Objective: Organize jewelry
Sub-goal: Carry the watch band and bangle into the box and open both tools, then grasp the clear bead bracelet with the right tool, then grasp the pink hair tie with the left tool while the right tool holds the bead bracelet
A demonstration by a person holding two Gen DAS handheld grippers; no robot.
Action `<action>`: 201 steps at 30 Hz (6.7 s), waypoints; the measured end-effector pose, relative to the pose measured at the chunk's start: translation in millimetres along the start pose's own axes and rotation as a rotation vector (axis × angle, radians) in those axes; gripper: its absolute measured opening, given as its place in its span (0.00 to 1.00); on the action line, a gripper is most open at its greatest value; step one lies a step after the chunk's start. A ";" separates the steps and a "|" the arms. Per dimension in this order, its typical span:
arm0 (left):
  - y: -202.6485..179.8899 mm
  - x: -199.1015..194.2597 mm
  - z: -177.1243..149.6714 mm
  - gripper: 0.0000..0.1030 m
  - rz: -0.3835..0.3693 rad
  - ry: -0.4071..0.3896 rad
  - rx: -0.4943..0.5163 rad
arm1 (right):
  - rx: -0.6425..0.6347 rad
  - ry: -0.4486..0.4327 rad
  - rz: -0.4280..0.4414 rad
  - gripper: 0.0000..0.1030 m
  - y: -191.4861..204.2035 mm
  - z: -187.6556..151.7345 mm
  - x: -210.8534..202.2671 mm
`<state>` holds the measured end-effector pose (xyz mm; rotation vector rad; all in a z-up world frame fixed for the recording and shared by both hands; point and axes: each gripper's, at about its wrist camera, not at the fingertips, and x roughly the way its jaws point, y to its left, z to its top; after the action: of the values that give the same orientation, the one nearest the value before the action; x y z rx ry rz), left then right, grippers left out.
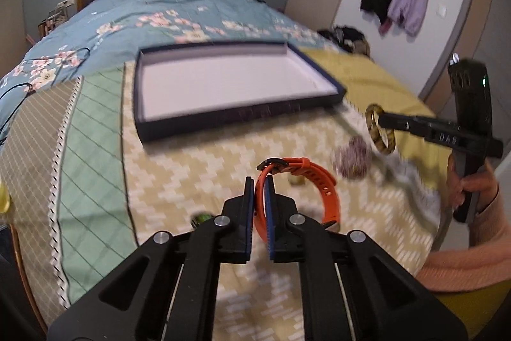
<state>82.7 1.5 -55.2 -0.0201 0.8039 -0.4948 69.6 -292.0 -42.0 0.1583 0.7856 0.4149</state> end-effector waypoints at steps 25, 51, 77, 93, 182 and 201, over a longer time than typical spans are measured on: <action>76.9 105.4 163.6 0.08 0.110 -0.041 -0.188 | -0.045 0.096 -0.105 0.05 -20.3 147.6 147.9; 121.8 191.9 184.2 0.33 0.155 0.099 -0.286 | 0.030 0.174 -0.176 0.14 -28.8 164.3 189.8; 11.6 5.9 51.7 0.65 0.136 -0.148 0.033 | -0.238 0.027 0.033 0.41 36.5 24.8 32.4; -10.8 4.4 3.0 0.65 0.103 -0.106 0.022 | -0.324 0.107 -0.015 0.31 60.2 -27.0 36.0; -4.1 23.0 -15.6 0.44 0.044 0.041 0.125 | -0.129 0.084 0.036 0.20 29.4 -2.4 23.8; -5.0 31.0 -17.4 0.04 0.038 0.080 0.117 | -0.153 0.121 0.044 0.07 29.1 -9.6 35.3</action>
<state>86.6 -13.3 -87.6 0.1238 0.8513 -0.5085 76.3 -250.9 -63.4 0.0069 0.8672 0.5279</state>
